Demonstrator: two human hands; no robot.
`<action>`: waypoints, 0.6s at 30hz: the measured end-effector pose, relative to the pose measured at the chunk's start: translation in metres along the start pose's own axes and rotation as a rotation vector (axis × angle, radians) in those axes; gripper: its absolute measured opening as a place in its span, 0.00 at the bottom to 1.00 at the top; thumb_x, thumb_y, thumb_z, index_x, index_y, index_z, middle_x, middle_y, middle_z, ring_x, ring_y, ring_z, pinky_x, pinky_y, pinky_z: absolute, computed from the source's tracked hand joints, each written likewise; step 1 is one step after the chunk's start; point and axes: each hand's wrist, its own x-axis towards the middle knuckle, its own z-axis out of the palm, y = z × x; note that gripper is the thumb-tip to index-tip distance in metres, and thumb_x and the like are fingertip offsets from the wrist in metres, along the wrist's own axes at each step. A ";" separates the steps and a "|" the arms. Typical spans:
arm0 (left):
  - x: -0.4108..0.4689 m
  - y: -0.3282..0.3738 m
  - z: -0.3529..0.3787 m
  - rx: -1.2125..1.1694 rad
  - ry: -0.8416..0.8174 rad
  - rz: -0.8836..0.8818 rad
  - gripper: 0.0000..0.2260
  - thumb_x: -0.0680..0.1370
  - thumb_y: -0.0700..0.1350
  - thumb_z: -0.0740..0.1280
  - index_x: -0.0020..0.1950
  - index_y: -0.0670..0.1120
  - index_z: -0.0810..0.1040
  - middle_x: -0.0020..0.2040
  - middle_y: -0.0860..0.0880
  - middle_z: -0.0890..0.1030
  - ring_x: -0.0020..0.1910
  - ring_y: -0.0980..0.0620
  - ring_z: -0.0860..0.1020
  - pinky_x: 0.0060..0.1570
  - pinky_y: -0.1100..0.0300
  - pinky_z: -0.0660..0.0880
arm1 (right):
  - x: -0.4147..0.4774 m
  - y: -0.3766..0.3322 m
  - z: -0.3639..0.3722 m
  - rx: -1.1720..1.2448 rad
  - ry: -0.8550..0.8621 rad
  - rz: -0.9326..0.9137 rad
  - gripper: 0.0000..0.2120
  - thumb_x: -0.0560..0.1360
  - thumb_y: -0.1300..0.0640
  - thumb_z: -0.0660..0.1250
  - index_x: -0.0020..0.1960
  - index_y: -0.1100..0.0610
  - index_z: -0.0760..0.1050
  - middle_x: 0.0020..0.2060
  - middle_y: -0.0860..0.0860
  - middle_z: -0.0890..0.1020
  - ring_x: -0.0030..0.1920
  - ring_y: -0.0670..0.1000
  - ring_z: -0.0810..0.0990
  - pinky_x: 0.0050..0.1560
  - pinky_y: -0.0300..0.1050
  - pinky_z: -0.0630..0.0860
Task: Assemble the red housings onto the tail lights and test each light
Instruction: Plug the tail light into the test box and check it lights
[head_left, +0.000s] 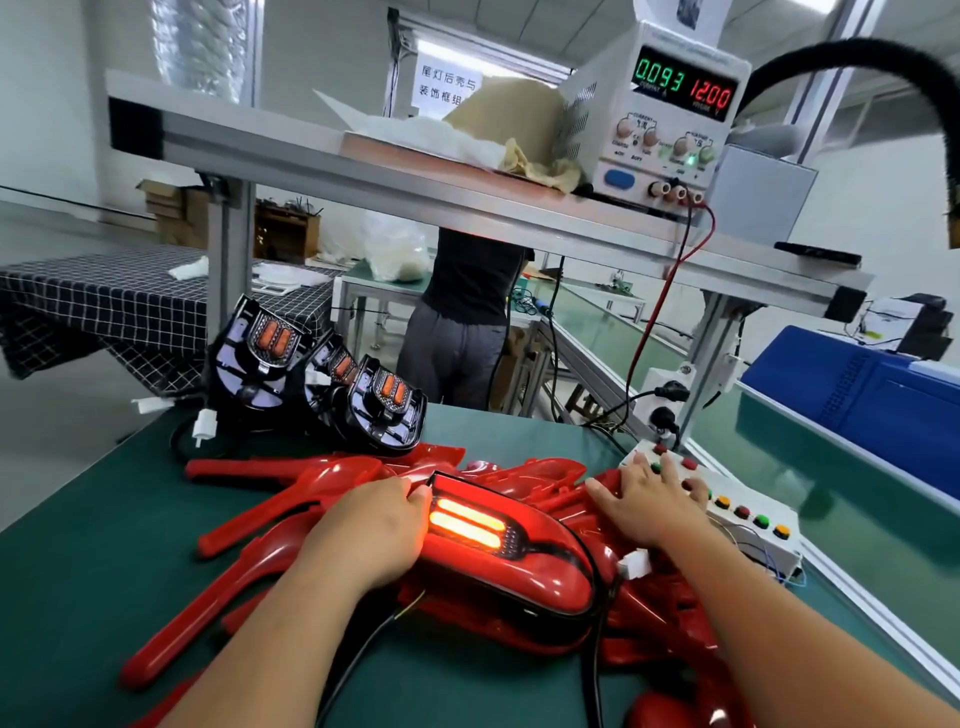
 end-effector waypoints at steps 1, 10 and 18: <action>0.000 0.000 0.000 -0.008 -0.008 -0.008 0.20 0.84 0.53 0.51 0.72 0.47 0.70 0.71 0.45 0.73 0.69 0.46 0.71 0.68 0.52 0.66 | -0.001 0.000 0.000 0.006 -0.008 0.005 0.45 0.71 0.24 0.42 0.76 0.52 0.59 0.79 0.48 0.54 0.78 0.56 0.43 0.72 0.65 0.43; -0.003 0.006 -0.001 -0.098 -0.004 -0.052 0.20 0.84 0.52 0.52 0.49 0.43 0.79 0.51 0.44 0.80 0.50 0.46 0.76 0.52 0.55 0.70 | -0.007 0.001 -0.005 -0.046 -0.023 0.006 0.46 0.70 0.22 0.41 0.78 0.50 0.54 0.79 0.46 0.44 0.77 0.61 0.51 0.71 0.65 0.46; -0.008 0.008 0.000 -0.348 -0.022 -0.110 0.16 0.84 0.53 0.55 0.51 0.46 0.79 0.42 0.49 0.77 0.39 0.51 0.74 0.40 0.57 0.69 | -0.007 0.000 -0.008 -0.119 -0.001 -0.009 0.48 0.68 0.21 0.39 0.77 0.50 0.56 0.79 0.49 0.49 0.75 0.62 0.58 0.69 0.62 0.54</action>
